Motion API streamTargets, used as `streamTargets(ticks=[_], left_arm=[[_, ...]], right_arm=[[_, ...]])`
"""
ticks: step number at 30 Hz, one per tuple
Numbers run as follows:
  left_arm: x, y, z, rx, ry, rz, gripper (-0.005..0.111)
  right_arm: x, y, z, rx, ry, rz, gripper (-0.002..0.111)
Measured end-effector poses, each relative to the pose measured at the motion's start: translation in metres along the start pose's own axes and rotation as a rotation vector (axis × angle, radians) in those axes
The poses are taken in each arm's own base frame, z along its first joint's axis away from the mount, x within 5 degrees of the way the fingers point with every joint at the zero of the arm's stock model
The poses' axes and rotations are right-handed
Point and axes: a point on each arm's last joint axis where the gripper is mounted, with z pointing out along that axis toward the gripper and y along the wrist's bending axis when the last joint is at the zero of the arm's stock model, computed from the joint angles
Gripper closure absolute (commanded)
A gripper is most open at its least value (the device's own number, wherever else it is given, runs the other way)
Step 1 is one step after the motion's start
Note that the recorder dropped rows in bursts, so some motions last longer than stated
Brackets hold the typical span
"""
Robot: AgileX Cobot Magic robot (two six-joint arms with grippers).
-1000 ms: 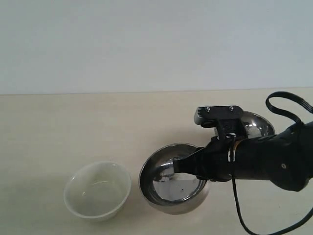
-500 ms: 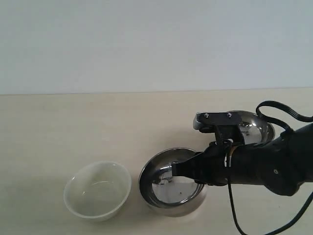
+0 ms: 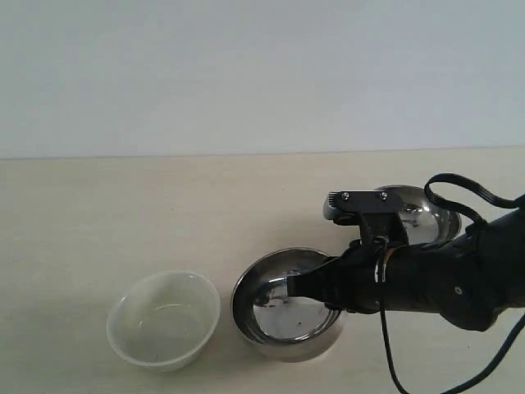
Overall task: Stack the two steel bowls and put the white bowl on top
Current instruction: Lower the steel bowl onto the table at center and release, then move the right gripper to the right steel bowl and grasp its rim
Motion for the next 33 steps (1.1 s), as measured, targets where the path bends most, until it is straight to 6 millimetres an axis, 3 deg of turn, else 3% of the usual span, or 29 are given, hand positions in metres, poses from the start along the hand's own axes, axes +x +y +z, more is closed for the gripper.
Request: streamTargets(ticks=[4,14,24,29,33], left_arm=[[0.000,0.000,0.000,0.000,0.000,0.000,0.103],[0.000,0.000,0.000,0.000,0.000,0.000,0.103],[0.000,0.000,0.000,0.000,0.000,0.000,0.103],[0.000,0.000,0.000,0.000,0.000,0.000,0.103],[0.000,0.000,0.000,0.000,0.000,0.000,0.103]], right_arm=[[0.000,0.000,0.000,0.001,0.002,0.000,0.059],[-0.005,0.002,0.001,0.001,0.002,-0.018,0.058],[-0.064,0.023,0.000,-0.005,-0.012,-0.141,0.058],[-0.102,0.034,-0.022,-0.001,-0.032,-0.164,0.058],[-0.138,0.010,-0.043,0.058,-0.066,-0.059,0.058]])
